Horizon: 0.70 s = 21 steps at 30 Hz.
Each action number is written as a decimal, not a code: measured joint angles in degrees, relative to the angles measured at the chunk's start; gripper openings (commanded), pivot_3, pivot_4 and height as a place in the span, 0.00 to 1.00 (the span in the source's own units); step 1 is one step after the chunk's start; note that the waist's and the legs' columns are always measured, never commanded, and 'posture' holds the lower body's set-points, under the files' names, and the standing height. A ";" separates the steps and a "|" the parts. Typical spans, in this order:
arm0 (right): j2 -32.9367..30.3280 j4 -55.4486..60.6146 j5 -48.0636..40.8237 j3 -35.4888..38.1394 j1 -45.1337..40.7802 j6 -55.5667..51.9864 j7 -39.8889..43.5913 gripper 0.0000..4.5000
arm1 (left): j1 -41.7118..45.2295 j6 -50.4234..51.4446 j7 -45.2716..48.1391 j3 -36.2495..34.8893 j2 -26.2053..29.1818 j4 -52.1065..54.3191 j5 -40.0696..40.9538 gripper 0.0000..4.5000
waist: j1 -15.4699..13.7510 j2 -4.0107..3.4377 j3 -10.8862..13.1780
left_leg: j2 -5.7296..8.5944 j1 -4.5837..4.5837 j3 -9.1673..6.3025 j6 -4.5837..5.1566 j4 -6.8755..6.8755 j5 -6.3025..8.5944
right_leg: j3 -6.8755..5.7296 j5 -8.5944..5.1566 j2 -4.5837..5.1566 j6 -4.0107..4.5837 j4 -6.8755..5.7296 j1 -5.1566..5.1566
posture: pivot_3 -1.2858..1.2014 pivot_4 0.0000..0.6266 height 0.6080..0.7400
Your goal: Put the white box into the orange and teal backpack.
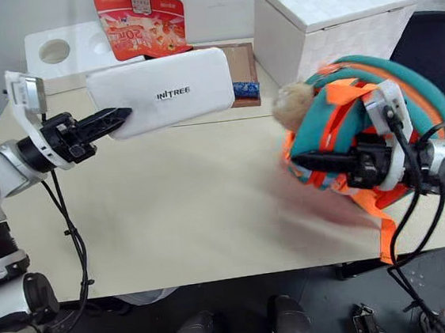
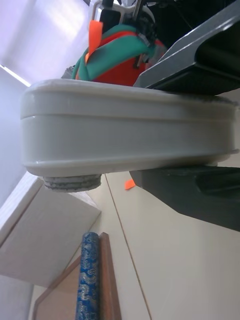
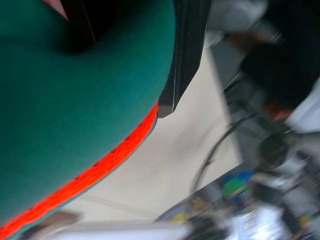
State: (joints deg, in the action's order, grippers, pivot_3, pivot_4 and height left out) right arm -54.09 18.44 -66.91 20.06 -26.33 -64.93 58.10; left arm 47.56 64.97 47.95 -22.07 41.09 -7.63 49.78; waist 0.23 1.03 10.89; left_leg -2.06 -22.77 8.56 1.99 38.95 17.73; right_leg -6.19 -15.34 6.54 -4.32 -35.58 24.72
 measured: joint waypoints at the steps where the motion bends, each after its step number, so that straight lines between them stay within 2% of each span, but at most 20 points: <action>1: -1.46 0.34 -1.25 -0.41 -0.08 -0.57 2.53 0.01 | 0.65 -0.40 0.69 -0.01 0.39 -0.25 0.00 0.29 | -0.10 0.01 0.01 | 0.03 -0.03 -0.01 0.02 0.03 0.02 | -0.02 0.00 0.00 0.00 0.04 0.02 | 0.52 0.24 1.00; 7: -8.62 1.18 -2.82 -1.92 0.28 -1.81 13.12 0.01 | 2.43 -1.51 5.84 0.54 1.59 -0.33 1.38 0.29 | -0.38 0.02 0.01 | 0.16 -0.09 -0.05 0.09 0.08 0.03 | -0.04 0.01 0.12 -0.03 0.06 0.02 | 0.52 0.24 1.00; 10: -9.28 0.63 -2.13 -2.33 0.33 -1.35 15.30 0.01 | 2.57 -1.99 8.41 2.70 1.28 0.60 1.90 0.29 | -0.36 0.04 0.02 | 0.17 -0.09 -0.05 0.09 0.10 0.03 | -0.03 0.02 0.15 -0.04 0.06 0.02 | 0.52 0.24 1.00; 15: -10.70 -0.67 -1.20 -2.91 2.62 -1.24 17.89 0.01 | 3.10 -10.17 13.11 12.72 -0.23 1.92 -3.78 0.29 | -0.75 0.05 0.03 | 0.17 -0.09 -0.05 0.08 0.11 0.02 | -0.04 0.02 0.12 -0.03 0.07 0.05 | 0.52 0.24 1.00; 21: -10.93 -0.91 1.69 -2.90 4.48 1.10 19.02 0.01 | 6.09 -17.95 21.70 19.55 1.44 0.67 -9.67 0.29 | -0.65 0.05 0.03 | 0.16 -0.12 -0.04 0.08 0.11 0.02 | -0.04 0.02 0.13 -0.03 0.08 0.10 | 0.52 0.24 1.00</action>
State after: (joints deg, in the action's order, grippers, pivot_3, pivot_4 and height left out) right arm -65.02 17.53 -65.22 17.16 -21.85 -63.82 77.13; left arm 53.65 47.02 69.65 -2.52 42.53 -6.96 40.11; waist -0.41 1.08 10.92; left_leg -1.90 -22.89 8.52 2.07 39.06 17.75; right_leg -6.23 -15.33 6.68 -4.35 -35.50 24.82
